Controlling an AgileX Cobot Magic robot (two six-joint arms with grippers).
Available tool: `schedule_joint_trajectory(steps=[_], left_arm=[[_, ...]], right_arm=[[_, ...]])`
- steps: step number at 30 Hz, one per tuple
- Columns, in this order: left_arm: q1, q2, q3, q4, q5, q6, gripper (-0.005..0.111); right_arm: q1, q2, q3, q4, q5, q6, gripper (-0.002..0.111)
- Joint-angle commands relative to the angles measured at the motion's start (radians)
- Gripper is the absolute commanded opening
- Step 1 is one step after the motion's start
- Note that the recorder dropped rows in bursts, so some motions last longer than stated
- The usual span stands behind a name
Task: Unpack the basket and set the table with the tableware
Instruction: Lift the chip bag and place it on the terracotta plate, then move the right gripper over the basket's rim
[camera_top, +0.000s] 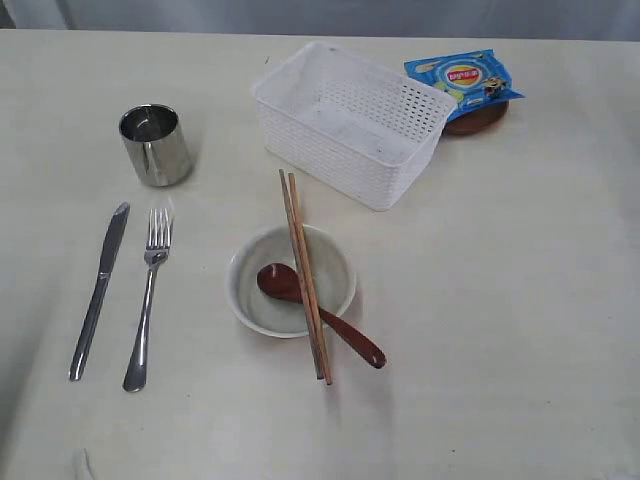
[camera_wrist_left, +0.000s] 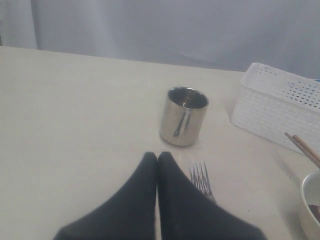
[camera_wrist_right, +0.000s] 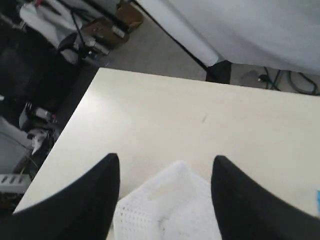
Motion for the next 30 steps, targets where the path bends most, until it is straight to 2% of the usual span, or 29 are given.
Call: schedule_joint_trajectory(steps=[1, 5, 9, 14, 17, 20, 26, 30], left_arm=[[0.001, -0.004, 0.003, -0.003, -0.011, 0.001, 0.0], [0.001, -0.004, 0.003, -0.003, -0.011, 0.001, 0.0], [0.001, -0.004, 0.003, -0.003, -0.011, 0.001, 0.0], [0.001, -0.004, 0.003, -0.003, -0.011, 0.001, 0.0], [0.001, -0.004, 0.003, -0.003, -0.011, 0.001, 0.0], [0.001, -0.004, 0.003, -0.003, -0.011, 0.001, 0.0], [0.001, -0.004, 0.003, -0.003, -0.011, 0.001, 0.0], [0.001, -0.004, 0.003, -0.003, -0.011, 0.001, 0.0]], right_arm=[[0.089, -0.043, -0.127, -0.082, 0.006, -0.017, 0.046], [0.168, -0.116, -0.154, -0.252, 0.006, 0.081, 0.03], [0.21, -0.199, -0.154, -0.484, 0.006, 0.201, -0.001], [0.21, -0.326, -0.099, -0.592, 0.006, 0.306, -0.001], [0.208, -0.429, 0.05, -0.599, 0.006, 0.309, -0.001], [0.225, -0.558, 0.279, -0.604, 0.006, 0.286, -0.001], [0.338, -0.885, 0.789, -0.685, -0.359, 0.281, -0.001], [0.419, -1.005, 1.027, -0.701, -0.508, 0.124, -0.001]])
